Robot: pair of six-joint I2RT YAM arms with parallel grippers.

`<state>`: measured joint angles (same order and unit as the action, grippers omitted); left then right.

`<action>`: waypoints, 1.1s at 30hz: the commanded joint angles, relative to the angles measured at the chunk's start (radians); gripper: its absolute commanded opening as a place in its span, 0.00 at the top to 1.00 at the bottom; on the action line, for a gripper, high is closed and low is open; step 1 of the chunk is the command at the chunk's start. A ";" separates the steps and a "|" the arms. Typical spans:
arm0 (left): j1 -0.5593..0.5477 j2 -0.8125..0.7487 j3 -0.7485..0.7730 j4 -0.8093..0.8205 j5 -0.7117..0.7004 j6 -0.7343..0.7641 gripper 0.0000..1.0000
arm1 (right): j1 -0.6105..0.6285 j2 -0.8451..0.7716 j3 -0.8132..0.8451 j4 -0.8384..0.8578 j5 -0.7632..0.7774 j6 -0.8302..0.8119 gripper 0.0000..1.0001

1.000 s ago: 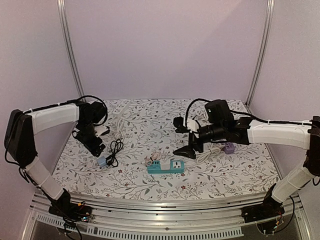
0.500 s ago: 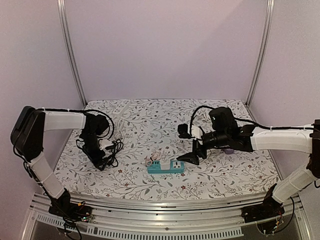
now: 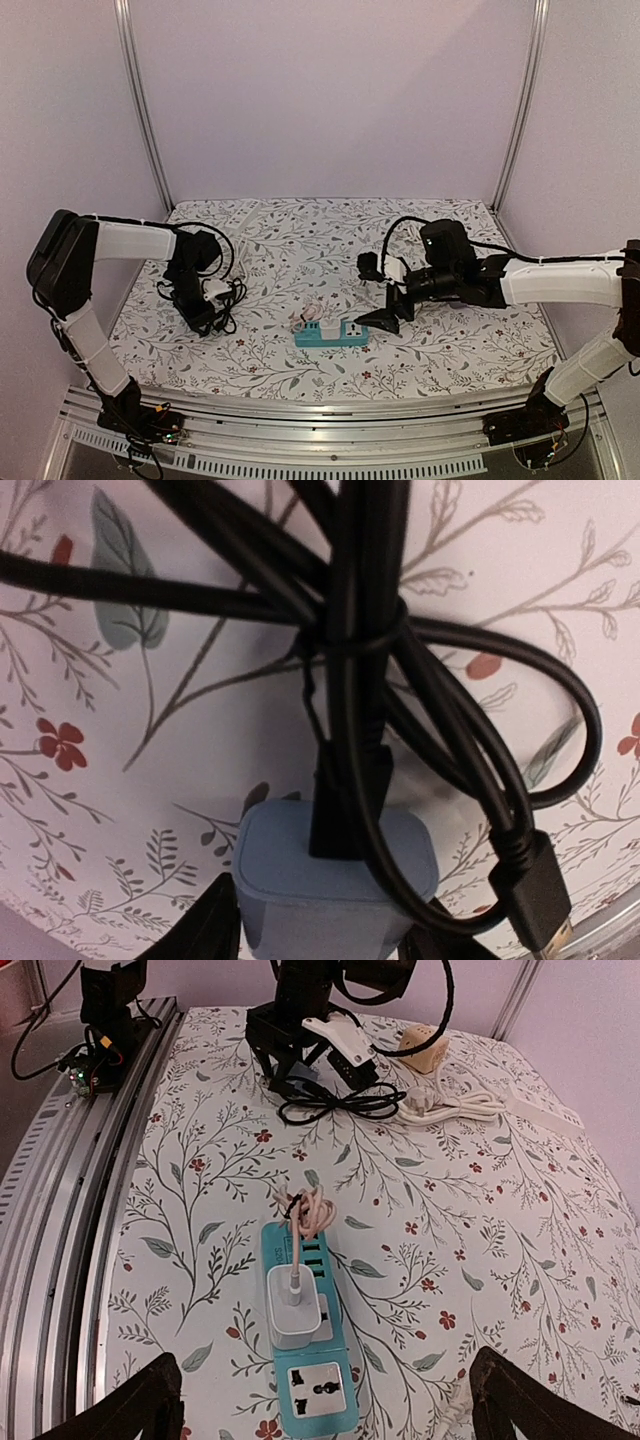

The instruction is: Insert the plug

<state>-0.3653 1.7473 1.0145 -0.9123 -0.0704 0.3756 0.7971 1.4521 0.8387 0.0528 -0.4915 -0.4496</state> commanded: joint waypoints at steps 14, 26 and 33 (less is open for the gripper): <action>-0.019 -0.109 0.086 -0.003 -0.093 -0.062 1.00 | -0.041 -0.064 0.010 0.043 0.095 0.142 0.01; -0.503 -0.347 0.230 0.368 -0.439 -0.019 1.00 | -0.121 0.010 0.303 0.000 0.171 0.842 0.17; -0.679 -0.277 0.166 0.816 -0.384 0.092 1.00 | -0.018 0.054 0.354 0.041 0.165 0.951 0.32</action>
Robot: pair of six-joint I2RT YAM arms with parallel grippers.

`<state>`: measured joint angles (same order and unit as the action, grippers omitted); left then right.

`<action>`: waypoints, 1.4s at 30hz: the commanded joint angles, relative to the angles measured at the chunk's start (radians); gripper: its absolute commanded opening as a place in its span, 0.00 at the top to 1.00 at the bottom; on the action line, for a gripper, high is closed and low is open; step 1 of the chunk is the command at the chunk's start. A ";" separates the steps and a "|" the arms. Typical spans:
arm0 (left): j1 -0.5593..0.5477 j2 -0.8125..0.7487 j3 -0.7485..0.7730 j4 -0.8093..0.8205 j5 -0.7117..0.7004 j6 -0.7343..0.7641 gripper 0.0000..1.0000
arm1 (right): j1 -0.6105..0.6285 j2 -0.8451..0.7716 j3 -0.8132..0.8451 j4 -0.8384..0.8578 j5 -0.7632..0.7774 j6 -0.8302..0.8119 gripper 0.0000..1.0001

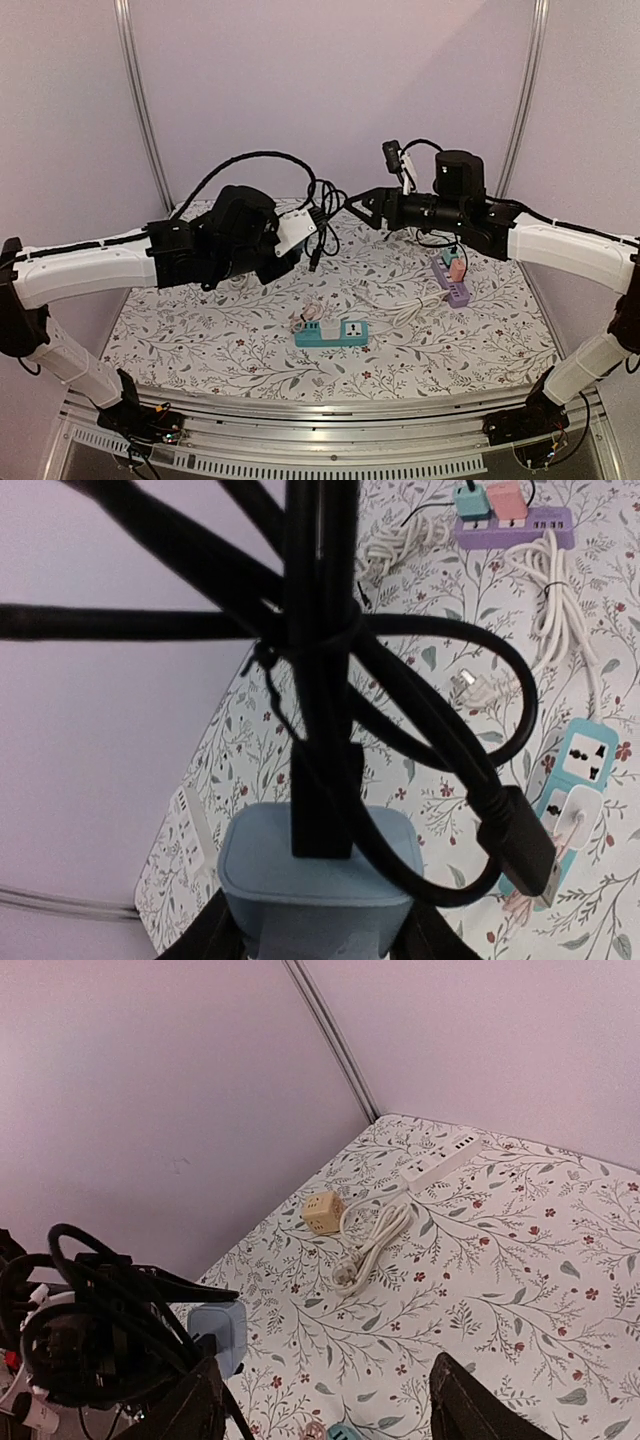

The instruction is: Insert the plug

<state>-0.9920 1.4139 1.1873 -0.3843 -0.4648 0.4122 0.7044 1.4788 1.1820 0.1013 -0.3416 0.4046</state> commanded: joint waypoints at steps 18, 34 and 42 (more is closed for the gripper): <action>-0.112 0.160 0.043 0.448 -0.031 -0.150 1.00 | 0.101 -0.082 -0.164 0.098 0.061 0.101 0.41; -0.115 0.149 0.043 0.424 0.010 -0.158 1.00 | 0.102 -0.174 -0.237 0.047 -0.001 -0.111 0.27; -0.130 0.166 0.053 0.426 0.003 -0.144 1.00 | 0.116 -0.037 -0.124 0.070 0.005 -0.080 0.35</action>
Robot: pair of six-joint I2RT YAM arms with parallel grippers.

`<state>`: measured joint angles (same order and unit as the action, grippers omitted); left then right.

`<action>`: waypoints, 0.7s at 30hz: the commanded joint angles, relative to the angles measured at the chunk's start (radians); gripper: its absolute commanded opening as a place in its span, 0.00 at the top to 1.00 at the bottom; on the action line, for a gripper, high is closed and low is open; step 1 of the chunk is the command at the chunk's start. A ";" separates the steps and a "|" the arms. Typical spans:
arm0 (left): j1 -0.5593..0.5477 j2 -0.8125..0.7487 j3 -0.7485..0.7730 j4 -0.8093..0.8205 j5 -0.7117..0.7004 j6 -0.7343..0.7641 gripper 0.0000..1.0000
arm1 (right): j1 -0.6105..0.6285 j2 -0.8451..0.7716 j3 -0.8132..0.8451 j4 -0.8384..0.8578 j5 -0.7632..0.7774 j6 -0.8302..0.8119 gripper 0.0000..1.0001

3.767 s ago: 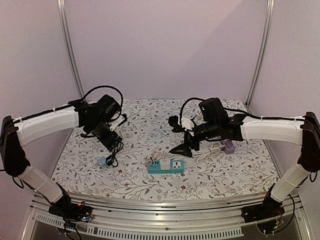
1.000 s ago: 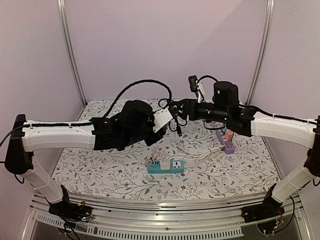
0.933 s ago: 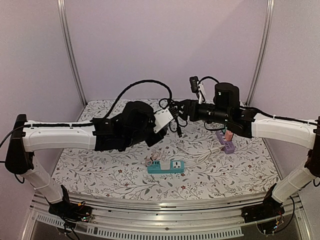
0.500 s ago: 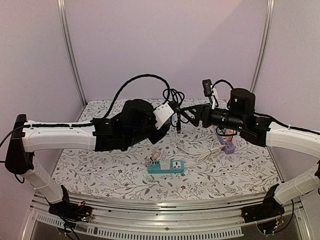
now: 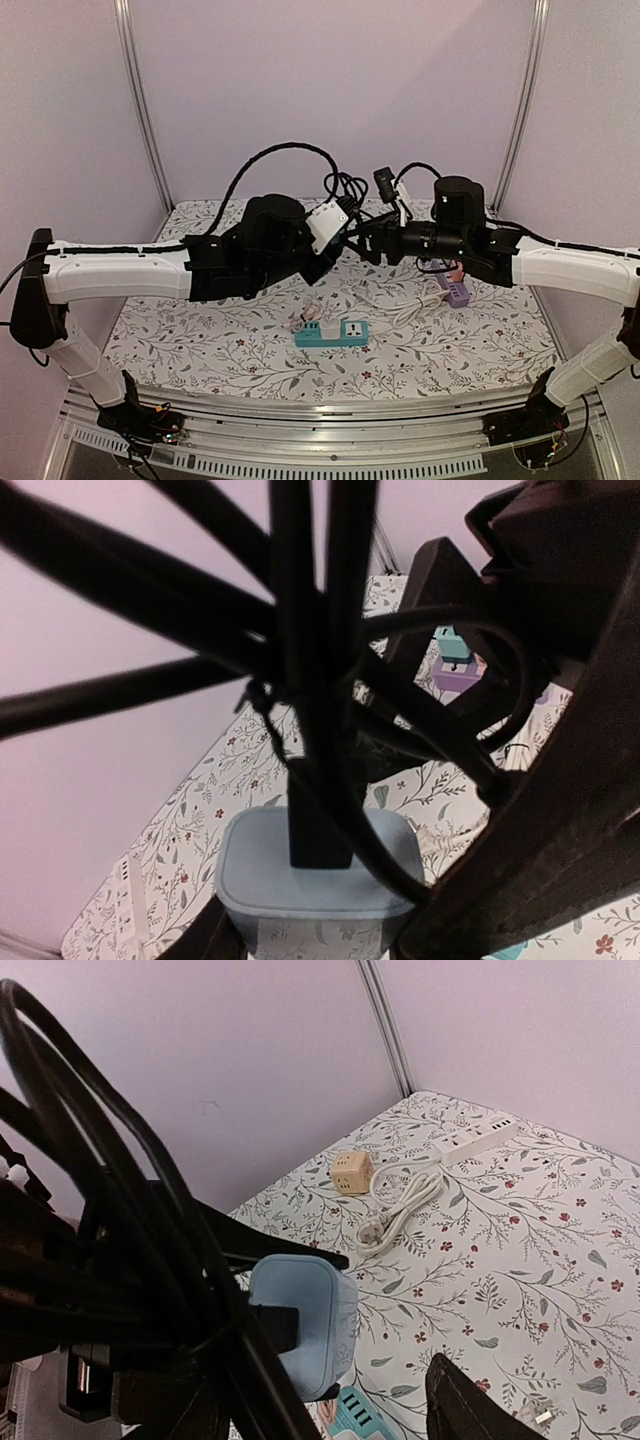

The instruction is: Insert the plug

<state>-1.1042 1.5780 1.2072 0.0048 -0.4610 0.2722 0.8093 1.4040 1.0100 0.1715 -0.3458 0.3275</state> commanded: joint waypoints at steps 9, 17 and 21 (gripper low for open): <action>-0.044 0.048 0.073 0.040 -0.092 0.032 1.00 | 0.045 0.123 0.073 0.025 0.078 0.051 0.51; -0.049 0.045 0.064 0.059 -0.103 0.053 1.00 | 0.045 0.169 0.090 0.021 0.054 0.060 0.91; -0.049 0.038 0.053 0.062 -0.111 0.062 1.00 | 0.042 0.165 0.095 0.002 0.030 0.043 1.00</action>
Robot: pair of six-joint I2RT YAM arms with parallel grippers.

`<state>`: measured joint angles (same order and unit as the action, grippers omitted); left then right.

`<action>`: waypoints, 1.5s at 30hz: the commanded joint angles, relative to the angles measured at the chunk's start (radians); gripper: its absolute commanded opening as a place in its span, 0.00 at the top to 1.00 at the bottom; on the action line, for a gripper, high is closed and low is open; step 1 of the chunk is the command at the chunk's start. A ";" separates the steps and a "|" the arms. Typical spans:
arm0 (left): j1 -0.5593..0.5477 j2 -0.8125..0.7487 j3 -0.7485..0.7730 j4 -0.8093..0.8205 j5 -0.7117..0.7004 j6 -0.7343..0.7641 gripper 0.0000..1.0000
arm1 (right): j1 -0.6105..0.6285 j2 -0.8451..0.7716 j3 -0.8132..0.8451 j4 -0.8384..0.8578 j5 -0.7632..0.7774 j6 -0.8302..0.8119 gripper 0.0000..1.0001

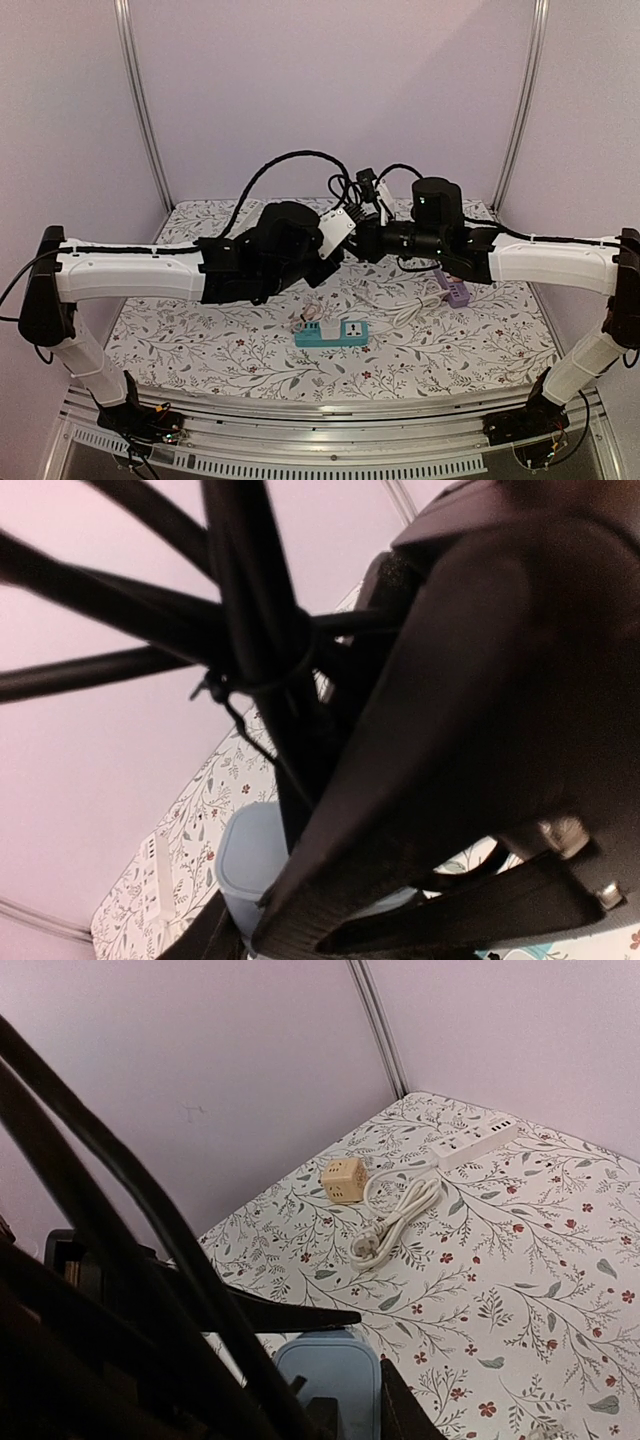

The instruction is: Insert the plug

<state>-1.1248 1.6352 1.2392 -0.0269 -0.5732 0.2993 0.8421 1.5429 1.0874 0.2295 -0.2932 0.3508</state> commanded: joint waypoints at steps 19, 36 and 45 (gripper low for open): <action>0.123 -0.417 -0.277 -0.139 0.218 -0.151 0.01 | -0.148 -0.058 -0.129 -0.419 -0.391 -0.689 1.00; 0.194 -0.284 -0.246 -0.204 0.179 -0.169 0.01 | -0.056 0.136 -0.079 -0.481 -0.303 -0.980 1.00; 0.204 -0.281 -0.252 -0.202 0.180 -0.169 0.01 | -0.056 0.189 -0.043 -0.473 -0.261 -0.991 1.00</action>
<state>-0.9375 1.3491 0.9661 -0.2134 -0.3862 0.1371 0.7868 1.7077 1.0016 -0.2478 -0.5755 -0.6266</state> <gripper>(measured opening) 0.995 0.270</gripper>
